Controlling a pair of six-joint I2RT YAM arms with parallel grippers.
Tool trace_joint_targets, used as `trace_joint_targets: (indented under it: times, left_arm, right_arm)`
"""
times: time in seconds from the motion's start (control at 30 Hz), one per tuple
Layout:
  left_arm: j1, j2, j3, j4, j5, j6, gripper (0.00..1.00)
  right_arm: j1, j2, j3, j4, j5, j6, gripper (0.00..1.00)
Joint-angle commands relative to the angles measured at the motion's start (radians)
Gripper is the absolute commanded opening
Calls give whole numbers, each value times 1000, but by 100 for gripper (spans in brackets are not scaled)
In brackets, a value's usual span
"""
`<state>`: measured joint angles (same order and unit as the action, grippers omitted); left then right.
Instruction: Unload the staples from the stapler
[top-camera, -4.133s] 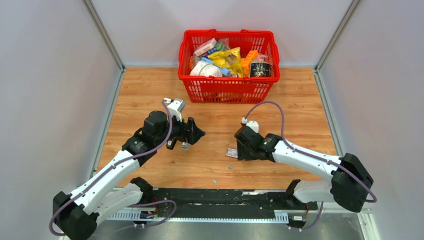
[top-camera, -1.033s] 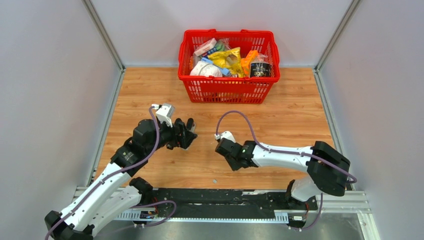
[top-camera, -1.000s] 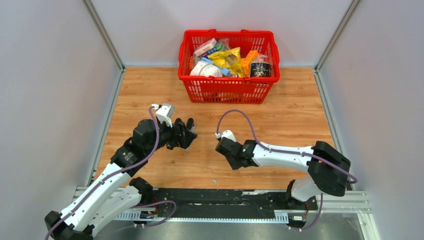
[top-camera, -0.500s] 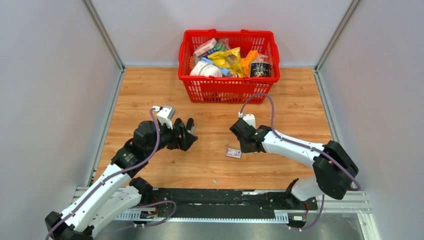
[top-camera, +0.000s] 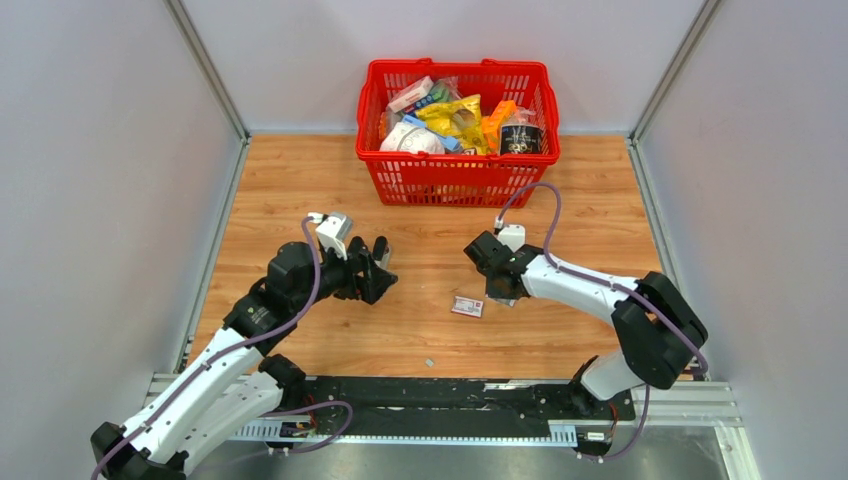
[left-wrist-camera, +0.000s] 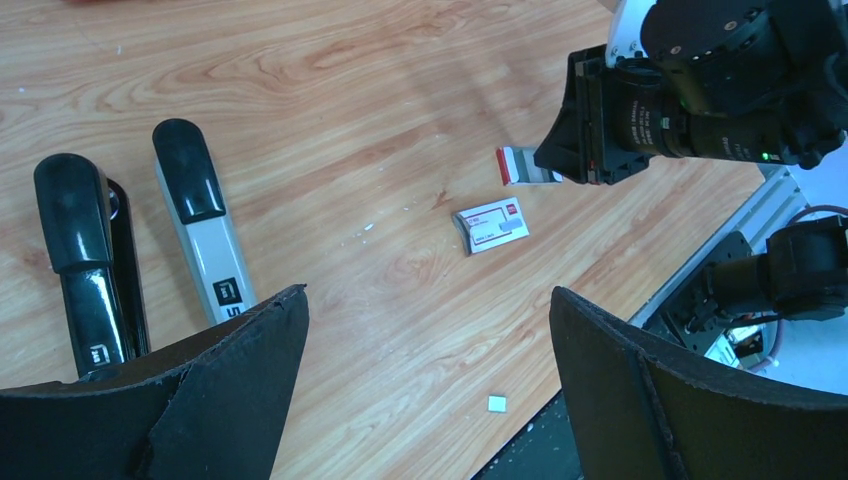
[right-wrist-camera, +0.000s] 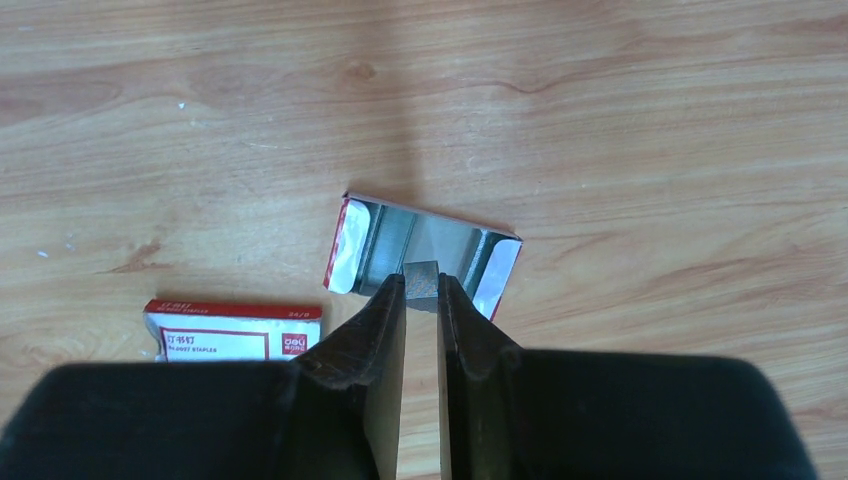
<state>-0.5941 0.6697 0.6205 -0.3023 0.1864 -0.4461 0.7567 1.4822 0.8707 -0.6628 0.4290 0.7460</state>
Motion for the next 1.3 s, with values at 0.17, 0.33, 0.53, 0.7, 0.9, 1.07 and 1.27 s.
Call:
trace_joint_targets:
  times: [0.17,0.33,0.53,0.7,0.9,1.07,1.27]
  left_arm:
    - [0,2,-5,40,27,15,97]
    - [0,11,-2,42,30,21,97]
    - [0,18,2,42,31,26,97]
    - [0,22,4,42,33,27,97]
    - [1,21,5,35,35,30,97]
    - [0,19,2,34,31,32,97]
    - [0,19,1,40,35,29,97]
  right_arm:
    - [-26,32,14,45,83,98,17]
    - [-34,46,21,48,82,107,17]
    - [-39,52,11,57,79,118,18]
    - [-40,61,11,65,63,122,18]
    - [-39,73,16,69,59,128,18]
    - [-42,66,11,68,59,133,19]
    - [-40,59,1,68,56,141,23]
